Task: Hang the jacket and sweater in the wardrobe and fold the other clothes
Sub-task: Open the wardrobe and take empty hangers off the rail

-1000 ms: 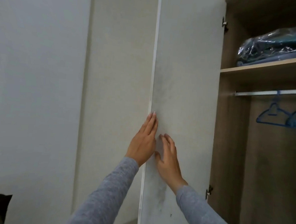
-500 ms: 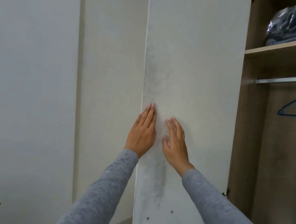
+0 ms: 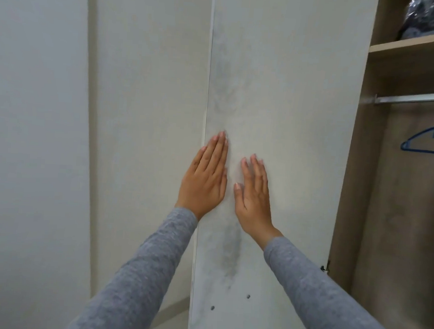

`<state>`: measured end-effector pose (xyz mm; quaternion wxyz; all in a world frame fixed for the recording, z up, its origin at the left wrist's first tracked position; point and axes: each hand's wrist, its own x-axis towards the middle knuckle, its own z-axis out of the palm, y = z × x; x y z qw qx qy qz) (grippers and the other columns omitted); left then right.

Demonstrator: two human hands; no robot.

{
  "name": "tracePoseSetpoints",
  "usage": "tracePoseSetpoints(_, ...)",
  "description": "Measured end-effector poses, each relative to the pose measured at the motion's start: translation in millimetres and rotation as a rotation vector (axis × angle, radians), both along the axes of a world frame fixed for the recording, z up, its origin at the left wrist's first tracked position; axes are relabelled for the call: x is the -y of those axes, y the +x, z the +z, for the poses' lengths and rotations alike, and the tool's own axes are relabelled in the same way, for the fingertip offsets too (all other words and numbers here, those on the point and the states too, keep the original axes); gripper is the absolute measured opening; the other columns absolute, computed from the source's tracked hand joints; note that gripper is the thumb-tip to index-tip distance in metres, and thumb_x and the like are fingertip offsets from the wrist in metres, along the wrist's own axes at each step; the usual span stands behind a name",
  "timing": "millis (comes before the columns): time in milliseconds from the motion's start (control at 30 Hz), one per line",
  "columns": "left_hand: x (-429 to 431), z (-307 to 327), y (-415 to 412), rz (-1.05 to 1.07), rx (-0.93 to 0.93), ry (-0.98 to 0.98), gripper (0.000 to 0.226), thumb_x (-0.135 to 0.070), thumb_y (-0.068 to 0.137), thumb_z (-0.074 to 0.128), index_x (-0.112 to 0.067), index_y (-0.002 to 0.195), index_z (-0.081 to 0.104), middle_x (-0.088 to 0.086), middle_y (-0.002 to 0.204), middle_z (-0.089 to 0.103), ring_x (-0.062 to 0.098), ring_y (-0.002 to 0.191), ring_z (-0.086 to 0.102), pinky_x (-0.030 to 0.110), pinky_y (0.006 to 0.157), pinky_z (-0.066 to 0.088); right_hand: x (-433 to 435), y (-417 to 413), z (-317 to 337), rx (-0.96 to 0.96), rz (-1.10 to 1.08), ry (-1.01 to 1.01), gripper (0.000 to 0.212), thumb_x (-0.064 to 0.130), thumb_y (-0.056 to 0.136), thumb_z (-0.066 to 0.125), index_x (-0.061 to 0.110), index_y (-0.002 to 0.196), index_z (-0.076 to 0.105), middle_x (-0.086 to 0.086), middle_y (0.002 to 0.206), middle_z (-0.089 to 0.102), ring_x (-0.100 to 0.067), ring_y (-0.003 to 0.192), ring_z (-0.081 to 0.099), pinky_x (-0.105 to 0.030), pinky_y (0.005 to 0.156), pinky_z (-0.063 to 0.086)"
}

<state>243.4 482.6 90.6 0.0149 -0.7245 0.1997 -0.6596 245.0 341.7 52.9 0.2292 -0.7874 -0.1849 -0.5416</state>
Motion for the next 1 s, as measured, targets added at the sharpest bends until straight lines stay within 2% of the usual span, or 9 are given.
tracePoseSetpoints(167,1,0,1,0.024,-0.031,-0.003,0.056,-0.021,0.094,0.031,0.0,0.145,0.029,0.014,0.153,0.027,0.021,0.142,0.02,0.035,0.116,0.02,7,-10,-15,-0.091,0.003,-0.082,0.055,0.027,0.097,0.031,0.016,0.15,0.02,-0.001,0.158,0.009,-0.015,0.147,-0.002,-0.029,0.12,0.002)
tracePoseSetpoints(267,3,0,-3,0.056,-0.055,0.0,0.057,-0.021,0.093,0.031,0.001,0.146,0.025,0.015,0.153,0.024,0.023,0.143,0.018,0.036,0.116,0.018,21,-25,-26,-0.215,0.065,-0.194,0.057,0.024,0.096,0.034,0.022,0.15,0.014,0.008,0.157,-0.001,-0.01,0.146,-0.009,-0.021,0.118,-0.004)
tracePoseSetpoints(333,6,0,-9,0.07,-0.081,-0.005,0.058,-0.018,0.093,0.032,0.002,0.146,0.023,0.016,0.154,0.022,0.025,0.143,0.018,0.038,0.116,0.019,35,-37,-28,-0.271,0.091,-0.244,0.057,0.02,0.096,0.037,0.023,0.15,0.018,0.011,0.156,-0.001,-0.008,0.145,-0.009,-0.017,0.116,-0.006)
tracePoseSetpoints(433,19,-1,-26,0.058,-0.123,-0.056,0.058,-0.01,0.09,0.039,0.005,0.145,0.025,0.017,0.153,0.023,0.027,0.143,0.019,0.038,0.117,0.015,62,-59,-24,-0.291,0.057,-0.25,0.056,0.017,0.096,0.04,0.022,0.149,0.022,0.01,0.156,0.005,-0.005,0.144,-0.007,-0.018,0.115,-0.003)
tracePoseSetpoints(567,50,-14,-53,-0.033,-0.208,-0.134,0.056,-0.015,0.091,0.031,0.005,0.144,0.028,0.017,0.153,0.025,0.027,0.142,0.021,0.036,0.117,0.006,101,-97,-14,-0.292,-0.033,-0.196,0.057,0.015,0.098,0.042,0.022,0.15,0.021,0.005,0.159,0.008,-0.007,0.145,-0.005,-0.019,0.115,-0.002)
tracePoseSetpoints(833,183,-65,-101,-0.339,-0.369,-0.07,0.056,-0.022,0.092,0.03,0.001,0.142,0.034,0.018,0.151,0.028,0.03,0.141,0.023,0.038,0.116,0.008,198,-190,-8,-0.3,-0.277,-0.153,0.05,0.023,0.101,0.037,0.026,0.149,0.024,0.012,0.158,0.008,0.001,0.142,-0.008,-0.028,0.116,0.001)
tracePoseSetpoints(1000,290,-86,-132,-0.617,-0.501,-0.04,0.055,-0.024,0.093,0.03,-0.001,0.143,0.035,0.016,0.151,0.03,0.027,0.142,0.023,0.037,0.116,0.012,292,-247,-8,-0.283,-0.545,-0.11,0.05,0.022,0.098,0.042,0.02,0.147,0.032,0.003,0.157,0.021,-0.011,0.146,0.006,-0.035,0.119,0.007)
